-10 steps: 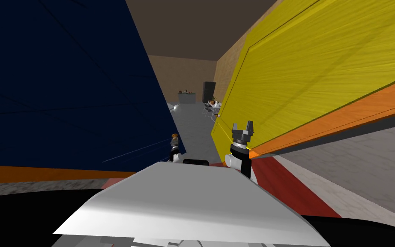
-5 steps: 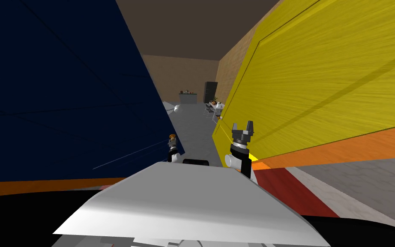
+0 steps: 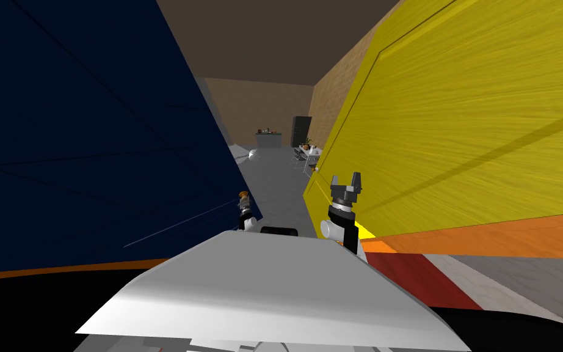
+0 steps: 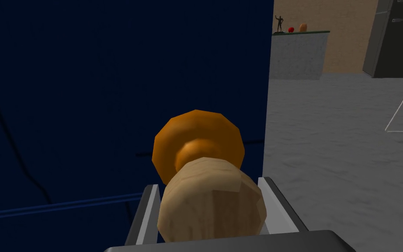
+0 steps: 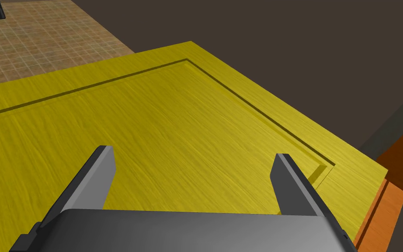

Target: Push the door open

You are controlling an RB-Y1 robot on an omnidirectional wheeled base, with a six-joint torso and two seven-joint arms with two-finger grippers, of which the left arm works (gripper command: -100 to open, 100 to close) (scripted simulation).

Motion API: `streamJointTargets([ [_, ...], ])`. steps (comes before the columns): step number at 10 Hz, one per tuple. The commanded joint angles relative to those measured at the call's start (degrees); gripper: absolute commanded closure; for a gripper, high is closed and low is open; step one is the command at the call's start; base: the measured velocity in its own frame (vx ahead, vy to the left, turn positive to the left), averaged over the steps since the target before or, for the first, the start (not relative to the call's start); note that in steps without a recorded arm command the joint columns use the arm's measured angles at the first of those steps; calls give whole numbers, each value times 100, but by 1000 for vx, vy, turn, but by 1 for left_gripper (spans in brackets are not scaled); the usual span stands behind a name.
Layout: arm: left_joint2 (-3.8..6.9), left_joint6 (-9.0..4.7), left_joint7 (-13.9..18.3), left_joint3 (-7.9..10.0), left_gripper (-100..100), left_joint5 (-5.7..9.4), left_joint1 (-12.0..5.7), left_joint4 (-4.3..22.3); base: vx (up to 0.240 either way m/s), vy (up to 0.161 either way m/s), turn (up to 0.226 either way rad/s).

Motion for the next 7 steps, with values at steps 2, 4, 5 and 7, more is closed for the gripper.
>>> streamJointTargets([
  [2,110,-42,-167,101,100,290,129,-178,155,-22,71],
  [4,141,-78,-227,120,100,465,149,-206,209,-1,46],
  [5,155,-94,-254,129,100,544,157,-219,231,-22,81],
  [7,183,-129,-312,148,100,714,176,-246,207,-5,64],
])
